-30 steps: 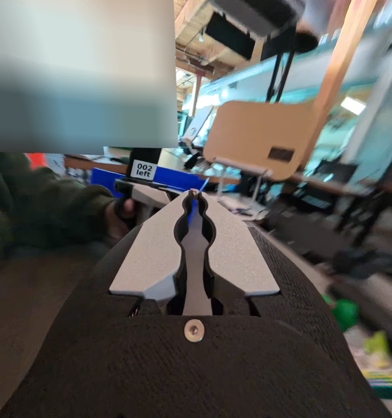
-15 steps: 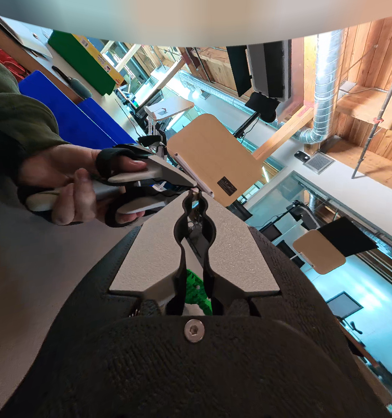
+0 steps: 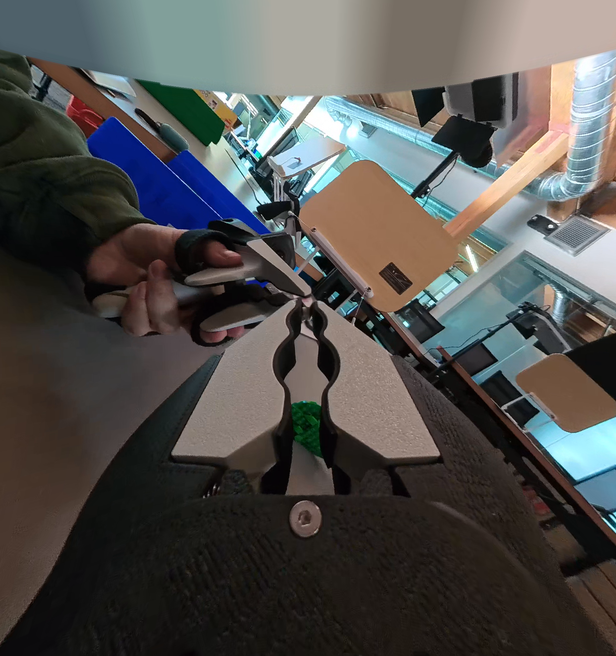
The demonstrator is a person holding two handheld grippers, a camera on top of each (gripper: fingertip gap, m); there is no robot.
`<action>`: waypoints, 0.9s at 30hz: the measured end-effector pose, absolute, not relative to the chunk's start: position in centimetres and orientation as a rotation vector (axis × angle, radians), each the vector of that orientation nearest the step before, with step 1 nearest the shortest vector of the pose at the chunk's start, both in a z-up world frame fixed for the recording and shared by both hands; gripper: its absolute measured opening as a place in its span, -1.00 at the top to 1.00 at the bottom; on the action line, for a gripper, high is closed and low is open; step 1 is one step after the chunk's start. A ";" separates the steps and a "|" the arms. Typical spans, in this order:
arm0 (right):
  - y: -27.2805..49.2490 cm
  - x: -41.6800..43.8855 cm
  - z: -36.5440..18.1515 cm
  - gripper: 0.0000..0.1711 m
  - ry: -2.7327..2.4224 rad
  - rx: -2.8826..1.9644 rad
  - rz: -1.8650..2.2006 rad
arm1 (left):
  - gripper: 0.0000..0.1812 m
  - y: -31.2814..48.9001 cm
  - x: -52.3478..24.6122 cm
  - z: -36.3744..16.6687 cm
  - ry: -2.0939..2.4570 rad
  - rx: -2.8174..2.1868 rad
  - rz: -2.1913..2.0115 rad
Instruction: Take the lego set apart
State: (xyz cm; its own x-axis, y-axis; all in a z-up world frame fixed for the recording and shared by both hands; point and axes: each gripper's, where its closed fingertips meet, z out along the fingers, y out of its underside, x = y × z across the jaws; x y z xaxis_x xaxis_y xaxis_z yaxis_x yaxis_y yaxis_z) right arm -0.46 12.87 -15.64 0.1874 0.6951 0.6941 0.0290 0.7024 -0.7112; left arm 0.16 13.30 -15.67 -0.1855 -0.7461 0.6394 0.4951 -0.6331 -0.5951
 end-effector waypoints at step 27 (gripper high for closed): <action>12.9 0.5 -20.1 0.90 -1.491 -1.162 1.083 | 1.00 12.8 0.8 -20.2 1.039 -1.346 -0.972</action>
State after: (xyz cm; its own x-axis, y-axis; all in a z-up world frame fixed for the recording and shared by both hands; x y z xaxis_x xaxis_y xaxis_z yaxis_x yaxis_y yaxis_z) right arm 0.51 12.90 -20.12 -0.1239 0.9816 0.1450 0.1656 0.1646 -0.9724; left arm 0.84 12.85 -20.20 0.2730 -0.9618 -0.0213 -0.0428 0.0099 -0.9990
